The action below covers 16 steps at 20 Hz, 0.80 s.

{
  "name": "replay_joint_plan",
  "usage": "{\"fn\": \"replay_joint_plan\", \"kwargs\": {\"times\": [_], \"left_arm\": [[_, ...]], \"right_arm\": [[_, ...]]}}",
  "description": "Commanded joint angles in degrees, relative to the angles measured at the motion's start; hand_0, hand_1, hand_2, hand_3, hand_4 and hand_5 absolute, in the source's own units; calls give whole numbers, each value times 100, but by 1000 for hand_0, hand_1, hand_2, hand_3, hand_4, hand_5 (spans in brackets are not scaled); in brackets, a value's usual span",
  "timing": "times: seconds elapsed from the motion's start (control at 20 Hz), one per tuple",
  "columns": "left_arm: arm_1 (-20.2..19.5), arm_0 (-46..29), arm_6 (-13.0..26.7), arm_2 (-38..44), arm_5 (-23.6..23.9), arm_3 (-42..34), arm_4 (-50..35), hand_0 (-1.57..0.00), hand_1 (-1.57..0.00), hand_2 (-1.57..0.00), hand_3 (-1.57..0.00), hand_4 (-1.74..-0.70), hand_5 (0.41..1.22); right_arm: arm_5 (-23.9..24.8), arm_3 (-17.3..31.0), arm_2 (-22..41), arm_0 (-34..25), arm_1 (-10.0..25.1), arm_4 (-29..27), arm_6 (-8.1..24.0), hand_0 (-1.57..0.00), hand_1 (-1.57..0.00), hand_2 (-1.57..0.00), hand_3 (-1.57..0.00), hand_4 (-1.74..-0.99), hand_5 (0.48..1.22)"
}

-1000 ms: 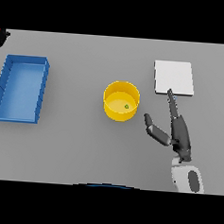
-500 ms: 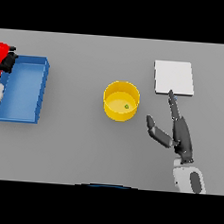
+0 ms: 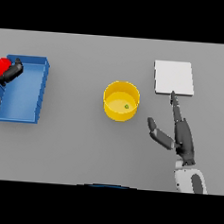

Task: Pick up the red beaker and tilt it to pour out 1 green nut into yellow bowl. Pick up the yellow bowl and place it on the metallic measuring scale.

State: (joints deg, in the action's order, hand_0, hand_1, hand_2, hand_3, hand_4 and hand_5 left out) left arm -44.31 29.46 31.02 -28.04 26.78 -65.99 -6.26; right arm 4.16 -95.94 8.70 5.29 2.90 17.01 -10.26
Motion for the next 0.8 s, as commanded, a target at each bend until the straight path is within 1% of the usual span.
{"fn": "replay_joint_plan", "kwargs": {"times": [0.0,0.05,0.1,0.15,0.2,0.3,0.4,0.45,0.5,0.55,0.6,0.65,0.7,0.75], "left_arm": [[-30,-63,27,-18,-9,-80,-6,-1207,-995,-1020,-952,-1002,720],[-33,-16,128,-34,-78,-92,-29,-965,-796,-816,-768,-958,696],[-57,-23,117,-87,-185,-77,-13,-772,-637,-652,-614,-920,677],[-22,2,136,-155,-248,-38,24,-617,-509,-522,-491,-889,666],[-44,-13,99,-230,-354,4,68,-494,-407,-417,-393,-857,657],[-38,68,-1,-273,-513,132,97,-316,-260,-267,-251,-822,657],[45,100,-121,-302,-503,270,141,-202,-166,-170,-160,-802,652],[58,131,-176,-283,-484,287,140,-161,-133,-136,-128,-796,649],[100,131,-254,-279,-461,326,140,-129,-106,-109,-102,-790,649],[28,71,-348,-230,-456,292,113,-103,-85,-87,-82,-782,651],[20,95,-344,-232,-431,294,138,-82,-67,-69,-65,-773,655],[8,105,-356,-245,-384,201,167,-65,-54,-55,-52,-763,657],[70,133,-330,-280,-329,171,195,-52,-43,-44,-41,-756,659],[52,151,-372,-238,-362,245,160,-41,-34,-35,-33,-750,661]], "right_arm": [[-14,-15,-28,32,22,-35,16,1,1,1,1,-1004,636],[4,6,11,-3,-17,13,92,1,1,1,1,-1004,635],[3,19,13,-32,-33,4,100,1,1,1,1,-1005,634],[-11,-4,14,-45,-22,-5,76,1,1,1,1,-1008,635],[-6,-6,20,-47,-11,17,72,1,1,1,1,-1009,639],[1,14,29,-48,-9,42,73,1,1,1,1,-1009,639],[28,159,50,-78,-53,82,46,1,1,1,1,-1015,642],[26,162,37,-129,-18,106,125,1,1,1,1,-1019,643],[8,148,22,-165,35,116,155,1,1,1,1,-1021,640],[-3,129,50,-171,118,233,297,1,1,1,1,-1020,640],[-194,149,133,-269,207,233,248,1,1,1,1,-1014,666],[-383,178,176,-438,383,290,342,1,1,1,1,-1005,669],[-554,223,266,-632,650,504,423,1,1,1,1,-1022,674],[-753,286,343,-821,951,690,431,1,1,1,1,-1044,679]]}}
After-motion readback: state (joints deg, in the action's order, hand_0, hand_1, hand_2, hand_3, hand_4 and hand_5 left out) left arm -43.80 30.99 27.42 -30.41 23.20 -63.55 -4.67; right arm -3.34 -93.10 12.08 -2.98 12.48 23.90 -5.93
